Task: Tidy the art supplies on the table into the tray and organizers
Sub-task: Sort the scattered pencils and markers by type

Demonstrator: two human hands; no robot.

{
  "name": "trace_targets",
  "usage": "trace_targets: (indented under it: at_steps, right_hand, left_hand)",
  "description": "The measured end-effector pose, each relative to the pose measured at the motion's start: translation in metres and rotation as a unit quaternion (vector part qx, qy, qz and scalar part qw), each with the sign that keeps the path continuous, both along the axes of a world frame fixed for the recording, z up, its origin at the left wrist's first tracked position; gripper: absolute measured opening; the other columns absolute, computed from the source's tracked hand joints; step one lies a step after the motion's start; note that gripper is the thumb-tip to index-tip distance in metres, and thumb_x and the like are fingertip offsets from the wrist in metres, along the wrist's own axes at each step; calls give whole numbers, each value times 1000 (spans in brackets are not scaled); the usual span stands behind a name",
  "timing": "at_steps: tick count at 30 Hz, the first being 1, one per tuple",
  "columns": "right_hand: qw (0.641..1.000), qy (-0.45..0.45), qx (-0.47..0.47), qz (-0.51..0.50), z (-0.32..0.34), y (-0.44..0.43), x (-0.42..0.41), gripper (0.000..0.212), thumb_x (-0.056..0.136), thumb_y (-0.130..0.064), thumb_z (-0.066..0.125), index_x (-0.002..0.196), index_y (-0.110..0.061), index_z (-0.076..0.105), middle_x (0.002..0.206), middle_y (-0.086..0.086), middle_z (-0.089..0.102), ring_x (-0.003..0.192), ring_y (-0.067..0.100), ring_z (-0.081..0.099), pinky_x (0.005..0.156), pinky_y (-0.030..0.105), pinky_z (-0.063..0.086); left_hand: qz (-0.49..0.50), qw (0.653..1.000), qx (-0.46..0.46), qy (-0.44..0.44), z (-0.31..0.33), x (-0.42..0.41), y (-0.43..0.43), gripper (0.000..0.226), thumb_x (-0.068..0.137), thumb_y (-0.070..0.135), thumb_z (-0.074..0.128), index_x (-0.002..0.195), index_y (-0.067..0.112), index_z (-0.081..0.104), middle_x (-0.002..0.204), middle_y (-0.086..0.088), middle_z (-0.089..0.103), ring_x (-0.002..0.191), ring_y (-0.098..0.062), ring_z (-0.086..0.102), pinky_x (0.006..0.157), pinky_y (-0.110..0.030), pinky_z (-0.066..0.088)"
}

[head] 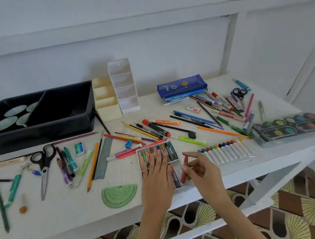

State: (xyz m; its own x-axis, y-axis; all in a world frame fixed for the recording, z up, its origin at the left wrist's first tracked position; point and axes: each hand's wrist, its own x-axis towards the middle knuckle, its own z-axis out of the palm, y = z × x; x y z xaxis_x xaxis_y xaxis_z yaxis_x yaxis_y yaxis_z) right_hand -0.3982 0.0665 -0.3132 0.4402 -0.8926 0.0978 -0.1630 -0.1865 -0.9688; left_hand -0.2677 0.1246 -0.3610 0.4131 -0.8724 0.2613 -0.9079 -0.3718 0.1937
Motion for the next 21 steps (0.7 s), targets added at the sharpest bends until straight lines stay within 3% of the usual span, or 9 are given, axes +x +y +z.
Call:
trace_targets:
  at_steps: [8, 12, 17, 21]
  right_hand:
    - [996, 28, -79, 39, -5, 2, 1, 41, 82, -10, 70, 101, -43, 56, 73, -10, 65, 72, 1, 61, 67, 6, 47]
    - [995, 31, -90, 43, -4, 1, 1, 40, 83, -11, 69, 100, -44, 56, 73, -9, 66, 72, 2, 62, 67, 7, 48]
    - [998, -34, -35, -45, -5, -4, -2, 33, 84, -9, 67, 100, -37, 61, 72, -2, 68, 66, 7, 64, 67, 15, 52]
    - [997, 7, -71, 19, -8, -5, 0, 38, 82, -12, 70, 99, -44, 59, 72, -8, 68, 72, 4, 63, 68, 11, 49]
  left_hand:
    - [-6, 1000, -12, 2, 3, -1, 1, 56, 101, 36, 9, 139, 13, 44, 146, -7, 41, 136, -25, 35, 108, -41, 17]
    - [-7, 1000, -20, 4, 2, -1, 1, 54, 101, 36, 12, 140, 14, 42, 147, -6, 39, 137, -24, 33, 108, -42, 18]
    - [-4, 1000, -11, -1, 2, 0, 1, 56, 101, 35, 9, 140, 13, 42, 147, -7, 38, 137, -25, 33, 108, -42, 17]
    - [-5, 1000, -12, 3, 2, 0, 1, 56, 102, 35, 8, 139, 12, 43, 146, -7, 39, 137, -25, 34, 107, -43, 19]
